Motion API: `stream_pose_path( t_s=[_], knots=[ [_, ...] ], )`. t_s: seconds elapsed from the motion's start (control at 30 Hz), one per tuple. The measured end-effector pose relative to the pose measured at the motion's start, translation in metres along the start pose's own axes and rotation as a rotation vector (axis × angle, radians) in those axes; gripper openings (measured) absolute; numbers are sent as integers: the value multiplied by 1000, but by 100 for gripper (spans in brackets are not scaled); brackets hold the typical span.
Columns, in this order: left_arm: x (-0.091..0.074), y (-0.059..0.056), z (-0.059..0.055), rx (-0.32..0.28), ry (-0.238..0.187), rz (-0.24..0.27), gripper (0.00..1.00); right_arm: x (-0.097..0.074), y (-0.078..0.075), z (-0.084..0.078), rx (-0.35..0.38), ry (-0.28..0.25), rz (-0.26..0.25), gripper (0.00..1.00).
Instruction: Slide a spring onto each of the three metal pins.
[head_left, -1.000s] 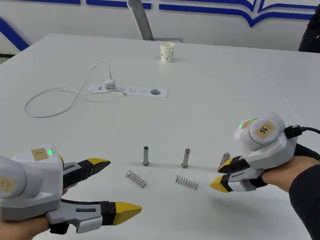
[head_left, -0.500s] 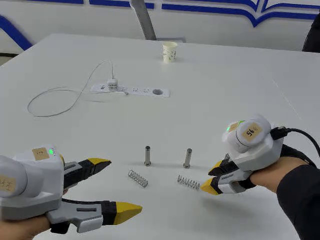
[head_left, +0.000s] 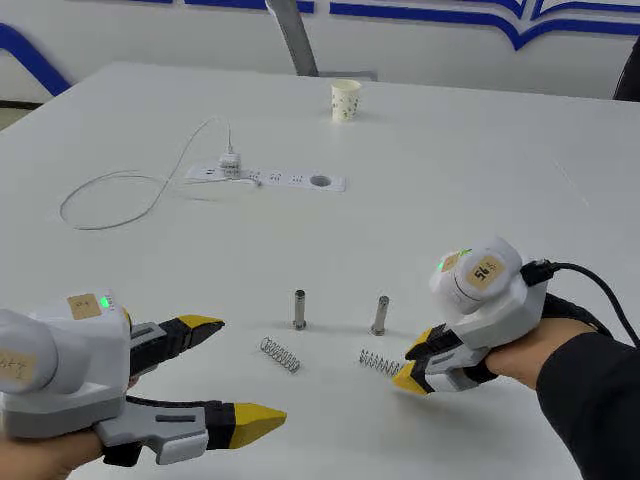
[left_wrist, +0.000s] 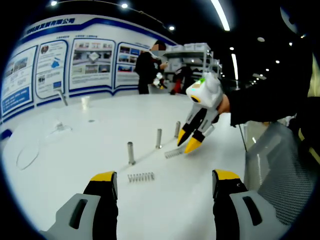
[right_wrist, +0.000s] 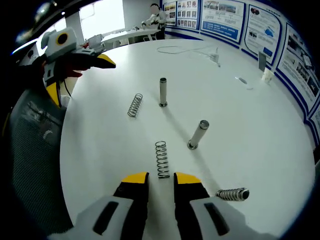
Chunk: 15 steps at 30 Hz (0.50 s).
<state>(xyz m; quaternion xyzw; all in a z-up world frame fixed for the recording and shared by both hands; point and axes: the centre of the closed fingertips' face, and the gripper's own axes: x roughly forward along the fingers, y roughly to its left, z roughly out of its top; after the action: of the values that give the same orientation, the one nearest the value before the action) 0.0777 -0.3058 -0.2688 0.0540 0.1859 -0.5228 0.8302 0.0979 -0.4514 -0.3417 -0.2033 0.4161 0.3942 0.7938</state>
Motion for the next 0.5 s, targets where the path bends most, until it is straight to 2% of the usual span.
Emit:
stream_pose_path(
  t_s=[0.5],
  knots=[
    [0, 1, -2, -3, 2, 1, 79, 8, -1, -3, -9, 14, 6, 17]
  ],
)
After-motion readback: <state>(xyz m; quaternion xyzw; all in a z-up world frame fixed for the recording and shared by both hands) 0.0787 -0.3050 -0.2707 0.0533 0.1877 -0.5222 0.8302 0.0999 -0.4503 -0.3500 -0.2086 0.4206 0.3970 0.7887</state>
